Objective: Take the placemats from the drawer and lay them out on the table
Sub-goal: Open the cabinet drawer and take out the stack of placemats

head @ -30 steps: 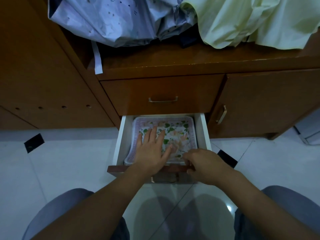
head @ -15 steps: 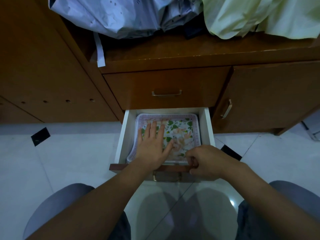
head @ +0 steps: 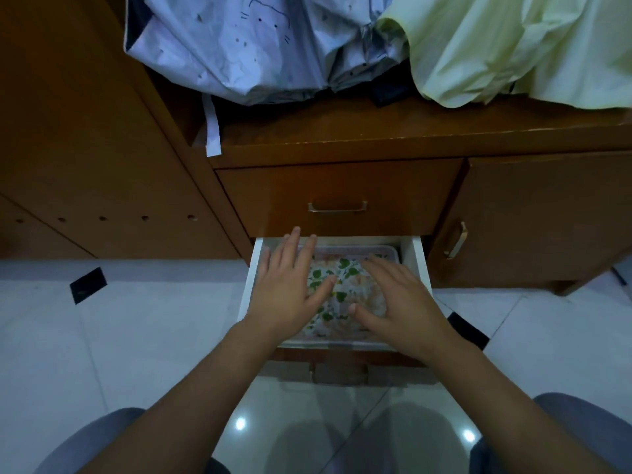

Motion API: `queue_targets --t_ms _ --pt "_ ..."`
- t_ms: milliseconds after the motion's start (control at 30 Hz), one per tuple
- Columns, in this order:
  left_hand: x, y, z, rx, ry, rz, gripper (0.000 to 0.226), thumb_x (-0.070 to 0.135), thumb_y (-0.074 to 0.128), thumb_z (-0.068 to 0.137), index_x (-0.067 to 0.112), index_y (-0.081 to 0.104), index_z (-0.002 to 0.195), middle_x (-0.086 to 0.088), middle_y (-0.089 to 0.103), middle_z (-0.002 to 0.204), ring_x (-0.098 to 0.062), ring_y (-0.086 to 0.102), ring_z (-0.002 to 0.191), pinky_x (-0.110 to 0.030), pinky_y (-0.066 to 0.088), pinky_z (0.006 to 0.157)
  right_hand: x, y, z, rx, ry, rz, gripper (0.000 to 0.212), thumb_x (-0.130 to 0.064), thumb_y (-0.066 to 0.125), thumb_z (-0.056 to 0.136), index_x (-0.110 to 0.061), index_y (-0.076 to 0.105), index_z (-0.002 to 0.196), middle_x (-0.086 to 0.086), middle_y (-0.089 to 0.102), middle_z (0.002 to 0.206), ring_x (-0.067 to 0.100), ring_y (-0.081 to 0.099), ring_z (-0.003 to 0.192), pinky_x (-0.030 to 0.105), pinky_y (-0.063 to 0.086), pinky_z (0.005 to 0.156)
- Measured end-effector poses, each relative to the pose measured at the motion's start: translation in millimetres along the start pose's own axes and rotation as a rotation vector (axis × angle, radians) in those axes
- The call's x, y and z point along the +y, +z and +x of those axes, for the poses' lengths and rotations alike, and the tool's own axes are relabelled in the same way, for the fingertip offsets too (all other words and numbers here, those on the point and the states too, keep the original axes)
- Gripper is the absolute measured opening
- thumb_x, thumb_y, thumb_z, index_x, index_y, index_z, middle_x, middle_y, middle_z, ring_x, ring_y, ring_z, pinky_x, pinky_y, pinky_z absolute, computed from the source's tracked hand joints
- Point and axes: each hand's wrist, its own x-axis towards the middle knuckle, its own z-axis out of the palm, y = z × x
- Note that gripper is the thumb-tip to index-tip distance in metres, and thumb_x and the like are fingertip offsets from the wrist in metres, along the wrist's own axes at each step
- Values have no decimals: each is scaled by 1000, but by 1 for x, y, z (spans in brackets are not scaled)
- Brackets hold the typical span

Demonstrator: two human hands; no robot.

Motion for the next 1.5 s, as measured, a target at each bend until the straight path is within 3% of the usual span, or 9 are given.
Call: queue_targets --t_ms 67,167,333,567,833,967,1133,1300,1500 --pt "0 -5 1 9 -40 -6 76 70 19 93 28 7 155 0 0 164 -18 -1 150 -44 3 121 0 1 4 10 27 -23 81 -68 44 87 -32 14 153 -11 11 160 12 6 147 37 13 120" --pt "1 -4 1 -41 -52 14 79 72 13 91 28 2 155 -1 -5 164 -18 -5 150 -45 -3 120 2 2 6 35 69 -70 83 -72 37 84 -32 13 153 -9 9 161 14 1 148 40 9 120" --pt "-7 -9 9 -55 -62 1 79 75 14 90 30 3 155 1 -5 164 -17 -5 150 -47 -3 120 13 -11 5 92 151 -78 79 -66 45 89 -29 17 153 -6 10 161 16 4 148 45 7 121" --pt "8 -17 -3 -83 -9 3 80 77 7 88 33 -2 155 3 -10 163 -15 -11 149 -47 -7 120 13 -17 -3 166 151 -82 83 -72 33 84 -30 14 153 -6 6 162 15 0 149 45 4 120" --pt "10 -34 -31 -75 -93 -28 82 78 5 86 32 5 154 1 2 163 -18 2 149 -51 4 120 4 -11 -17 133 141 -60 88 -78 21 79 -33 9 154 -10 0 162 12 -5 148 41 -4 118" --pt "11 -27 -26 -110 -93 -23 85 78 3 84 31 3 154 1 1 164 -16 -2 149 -48 -2 121 2 -8 -13 125 131 -49 88 -78 22 79 -33 8 154 -10 1 162 12 -4 148 42 -2 120" --pt "8 -14 -20 -149 -93 18 85 78 4 84 30 3 155 -2 1 164 -18 -1 150 -49 -1 121 0 0 -7 118 108 -55 81 -68 41 88 -31 10 154 -9 5 162 13 -2 148 44 1 120" --pt "5 -13 -22 -168 -97 -6 85 79 14 87 29 5 155 -2 1 164 -18 -1 150 -49 -1 121 1 3 -1 91 99 -58 84 -69 38 84 -30 13 154 -7 8 161 13 0 148 44 7 121" --pt "6 -25 -14 -144 -85 -75 84 81 10 84 32 10 153 -1 6 163 -17 2 149 -48 -1 120 -7 10 8 92 79 -50 85 -73 31 79 -30 21 151 -8 16 160 15 8 148 48 18 118"
